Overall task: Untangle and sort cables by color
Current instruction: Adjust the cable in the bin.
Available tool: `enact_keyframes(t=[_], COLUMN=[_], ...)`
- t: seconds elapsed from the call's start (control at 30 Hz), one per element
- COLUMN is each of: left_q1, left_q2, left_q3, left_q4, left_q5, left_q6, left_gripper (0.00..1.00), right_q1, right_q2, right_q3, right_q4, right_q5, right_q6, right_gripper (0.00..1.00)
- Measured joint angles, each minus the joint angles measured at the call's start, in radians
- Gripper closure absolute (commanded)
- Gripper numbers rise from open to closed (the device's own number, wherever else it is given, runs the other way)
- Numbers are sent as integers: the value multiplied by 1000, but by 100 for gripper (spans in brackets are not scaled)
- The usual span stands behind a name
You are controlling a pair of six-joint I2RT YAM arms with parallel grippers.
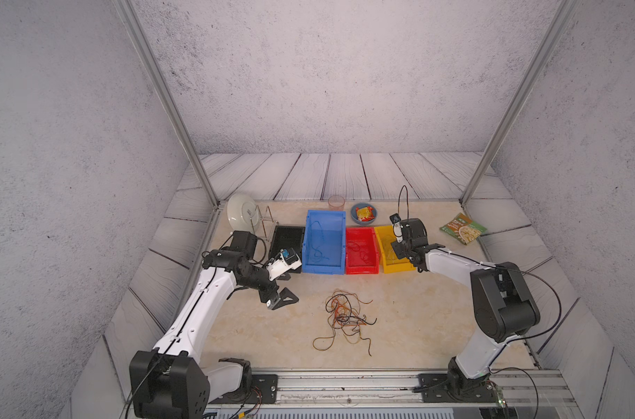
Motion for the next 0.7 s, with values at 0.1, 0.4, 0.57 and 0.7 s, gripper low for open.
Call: enact_keyframes(t=[0.1, 0.4, 0.57, 0.7], left_q1=[0, 0, 0, -1], left_q2=[0, 0, 0, 0], left_q3=[-1, -1, -4, -5], left_q4=[0, 0, 9, 28], left_q5=[0, -3, -3, 2], left_q6=[0, 1, 3, -1], left_gripper=[8, 8, 9, 9], right_q1=[-1, -1, -1, -1], right_q2=[0, -2, -46, -104], right_q3=[-5, 7, 1, 24], right_q4=[4, -83, -126, -180], right_q5=[-6, -34, -44, -30], right_q6=[18, 96, 103, 102], right_gripper=[92, 59, 49, 43])
